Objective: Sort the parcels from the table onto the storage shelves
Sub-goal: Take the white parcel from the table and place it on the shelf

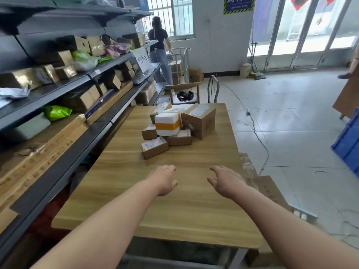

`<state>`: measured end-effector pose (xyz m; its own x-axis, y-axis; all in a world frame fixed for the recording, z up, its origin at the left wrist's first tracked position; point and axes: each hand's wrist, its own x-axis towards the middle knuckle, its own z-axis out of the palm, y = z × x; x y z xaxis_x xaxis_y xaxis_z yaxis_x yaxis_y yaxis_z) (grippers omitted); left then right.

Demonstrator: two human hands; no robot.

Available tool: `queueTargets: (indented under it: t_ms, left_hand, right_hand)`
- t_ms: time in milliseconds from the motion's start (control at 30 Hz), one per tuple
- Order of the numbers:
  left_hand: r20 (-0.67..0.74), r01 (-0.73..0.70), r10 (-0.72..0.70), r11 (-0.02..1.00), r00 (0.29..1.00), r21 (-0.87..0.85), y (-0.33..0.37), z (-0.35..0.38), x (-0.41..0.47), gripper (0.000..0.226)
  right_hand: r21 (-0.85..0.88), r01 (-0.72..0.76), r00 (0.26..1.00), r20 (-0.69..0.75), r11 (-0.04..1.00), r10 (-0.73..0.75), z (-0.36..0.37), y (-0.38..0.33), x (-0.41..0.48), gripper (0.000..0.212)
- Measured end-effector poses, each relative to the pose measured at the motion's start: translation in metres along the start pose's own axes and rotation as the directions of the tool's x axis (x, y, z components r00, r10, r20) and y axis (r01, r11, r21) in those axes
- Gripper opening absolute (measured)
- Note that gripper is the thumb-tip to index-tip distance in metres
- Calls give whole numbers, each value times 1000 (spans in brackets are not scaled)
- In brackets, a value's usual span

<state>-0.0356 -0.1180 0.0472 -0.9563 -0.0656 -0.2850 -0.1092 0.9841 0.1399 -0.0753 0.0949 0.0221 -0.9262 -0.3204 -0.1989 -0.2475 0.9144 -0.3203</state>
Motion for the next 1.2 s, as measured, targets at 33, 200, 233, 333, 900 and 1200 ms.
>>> queueTargets:
  t_ms: [33, 200, 233, 333, 900, 1200]
  left_hand:
    - [-2, -1, 1, 1000, 1000, -1, -4, -3, 12, 58]
    - [-49, -6, 5, 999, 999, -36, -27, -26, 71, 59]
    - [-62, -5, 1, 998, 998, -64, -34, -32, 86, 59]
    - [-98, -3, -15, 983, 995, -183, -58, -45, 128, 56]
    - [-80, 52, -136, 757, 987, -651, -152, -93, 337, 68]
    - [-76, -4, -97, 594, 992, -805, -157, -75, 360, 51]
  right_hand:
    - [8, 1, 1000, -7, 1000, -1, -2, -2, 11, 51]
    - [59, -5, 998, -59, 998, 9, -18, -15, 66, 51]
    - [76, -9, 997, -72, 997, 15, -21, -21, 81, 52]
    - [108, -17, 996, -84, 994, 26, -27, -44, 129, 52]
    - [312, -101, 990, -63, 945, 127, -26, -135, 341, 66]
    - [493, -144, 984, -22, 858, 177, -7, -139, 368, 67]
